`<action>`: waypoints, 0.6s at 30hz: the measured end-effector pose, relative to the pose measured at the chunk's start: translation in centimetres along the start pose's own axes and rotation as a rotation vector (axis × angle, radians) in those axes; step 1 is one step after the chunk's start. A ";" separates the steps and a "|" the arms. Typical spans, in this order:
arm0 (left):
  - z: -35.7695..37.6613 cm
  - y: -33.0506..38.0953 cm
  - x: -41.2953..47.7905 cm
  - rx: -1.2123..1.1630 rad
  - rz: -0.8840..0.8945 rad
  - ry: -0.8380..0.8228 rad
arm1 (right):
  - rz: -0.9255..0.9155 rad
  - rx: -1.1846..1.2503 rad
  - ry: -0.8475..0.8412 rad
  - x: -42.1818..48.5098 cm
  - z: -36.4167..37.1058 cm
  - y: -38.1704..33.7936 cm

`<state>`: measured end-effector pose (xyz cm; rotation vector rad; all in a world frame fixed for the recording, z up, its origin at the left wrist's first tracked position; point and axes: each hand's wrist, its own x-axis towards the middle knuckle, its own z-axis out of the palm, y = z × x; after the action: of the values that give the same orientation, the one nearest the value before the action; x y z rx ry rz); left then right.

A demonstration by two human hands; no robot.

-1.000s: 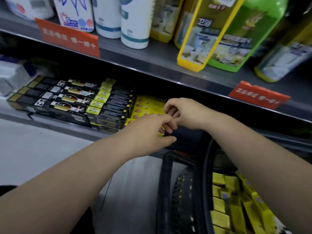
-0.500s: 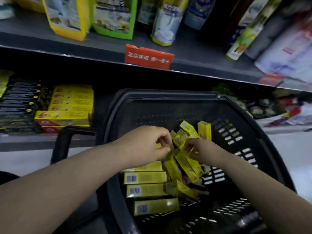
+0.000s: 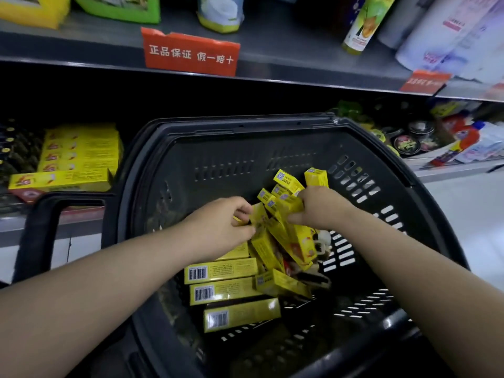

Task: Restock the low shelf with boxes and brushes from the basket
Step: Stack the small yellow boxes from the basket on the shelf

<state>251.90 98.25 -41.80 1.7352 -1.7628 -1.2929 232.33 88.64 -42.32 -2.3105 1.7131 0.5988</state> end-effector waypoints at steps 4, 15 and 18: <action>0.2 0.1 -0.2 -0.034 -0.126 0.006 | -0.062 0.732 -0.008 -2.3 -2.3 -3.8; -1.1 0.3 0.3 -0.770 -0.385 0.064 | -0.366 -0.258 -0.584 -1.9 6.4 -2.2; -1.1 0.7 0.3 -0.898 -0.396 0.022 | -0.441 -0.330 -0.546 -1.8 8.1 -2.8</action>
<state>252.32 97.44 -40.81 1.5320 -0.6092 -1.8164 232.96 94.26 -49.04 -2.3105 0.8801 1.3308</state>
